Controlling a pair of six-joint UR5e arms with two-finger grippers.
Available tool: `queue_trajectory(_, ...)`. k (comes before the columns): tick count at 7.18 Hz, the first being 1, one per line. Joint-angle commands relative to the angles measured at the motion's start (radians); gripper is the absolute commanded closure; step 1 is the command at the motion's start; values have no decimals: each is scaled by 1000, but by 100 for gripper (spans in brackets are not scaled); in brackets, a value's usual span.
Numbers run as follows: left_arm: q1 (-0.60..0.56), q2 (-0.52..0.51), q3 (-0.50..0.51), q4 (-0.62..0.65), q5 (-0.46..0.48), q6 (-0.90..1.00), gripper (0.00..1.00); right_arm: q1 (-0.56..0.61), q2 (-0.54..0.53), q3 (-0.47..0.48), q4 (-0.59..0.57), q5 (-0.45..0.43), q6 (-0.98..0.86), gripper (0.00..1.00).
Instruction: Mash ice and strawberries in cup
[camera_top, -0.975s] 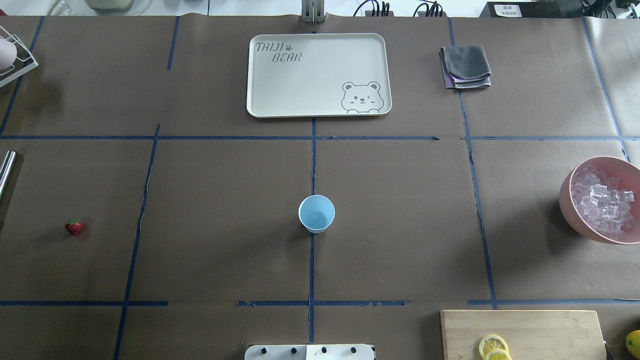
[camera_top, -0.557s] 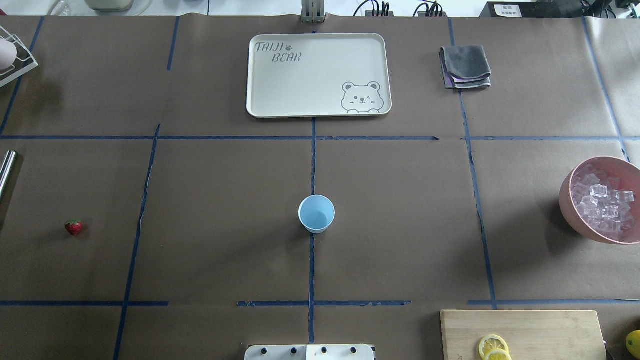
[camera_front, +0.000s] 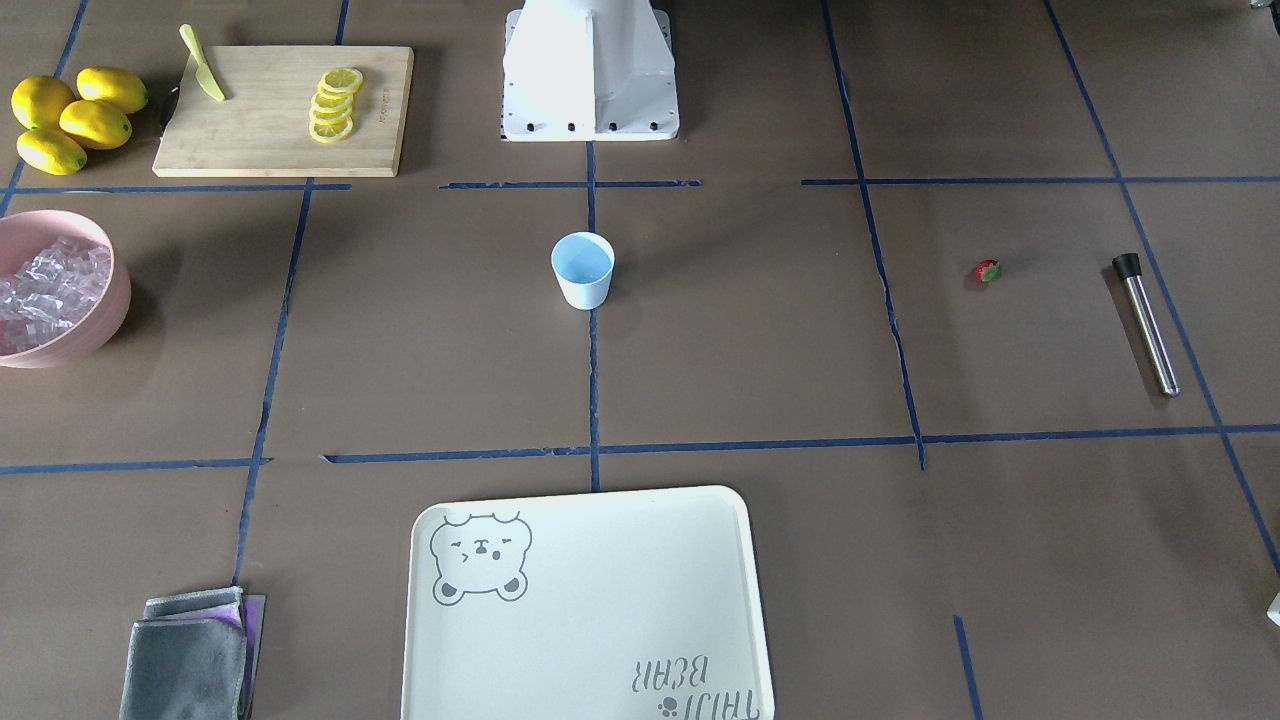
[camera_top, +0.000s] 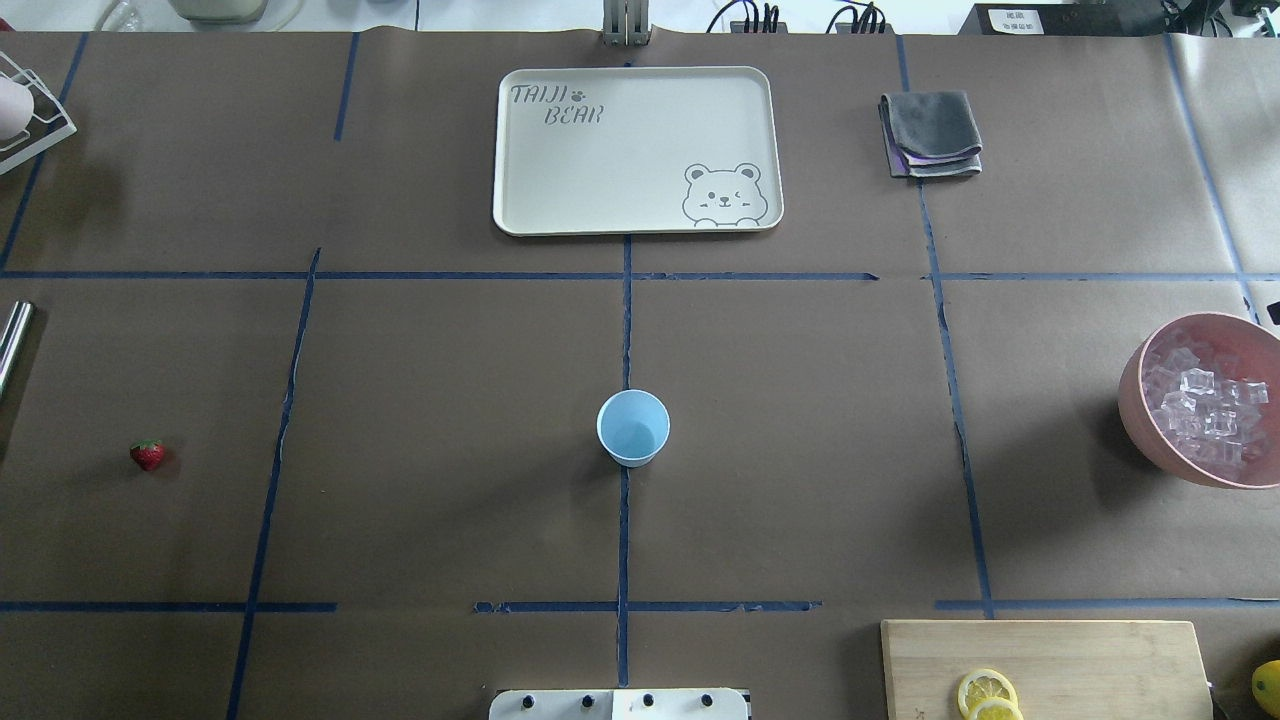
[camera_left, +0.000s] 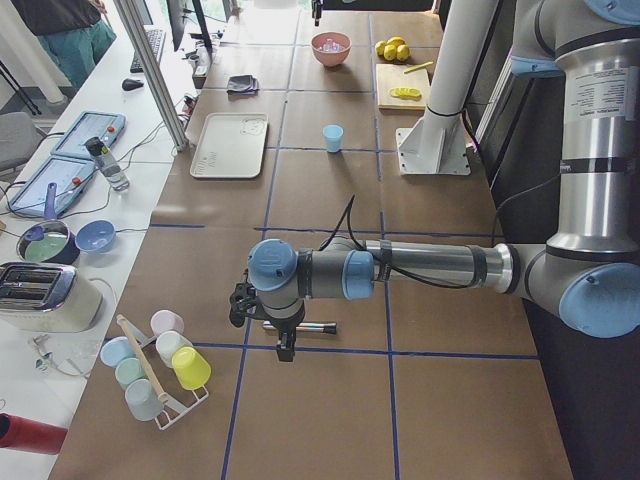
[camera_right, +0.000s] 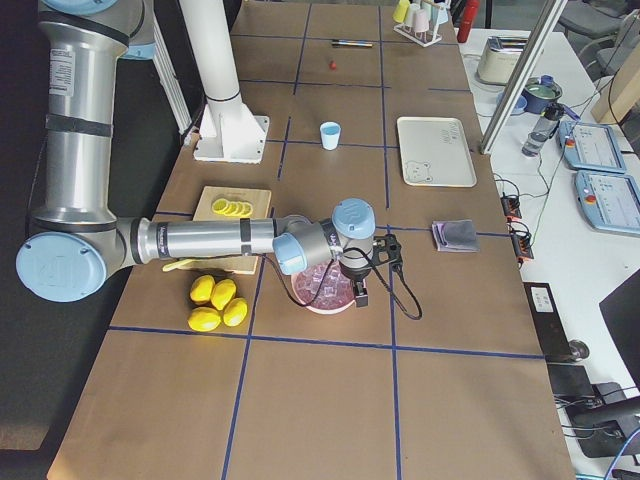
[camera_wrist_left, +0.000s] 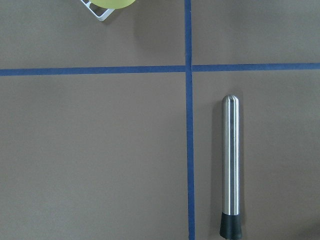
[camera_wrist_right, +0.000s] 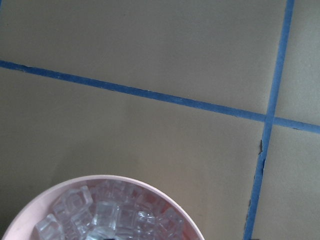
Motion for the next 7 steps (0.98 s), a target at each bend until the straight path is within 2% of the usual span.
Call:
queue_trajectory(1,0,0,-1,0,0,0,0,-38,-17,35,-1,0,1,22)
queue_trajectory(3,0,0,1,0,0,0,0,-64,-36,45,-1,-1,1,26)
queue_trajectory(5,0,0,1,0,0,0,0,-83,-56,45,1,0,0,37)
queue_trajectory(7,0,0,1,0,0,0,0,-109,-56,43,1,-1,1,37)
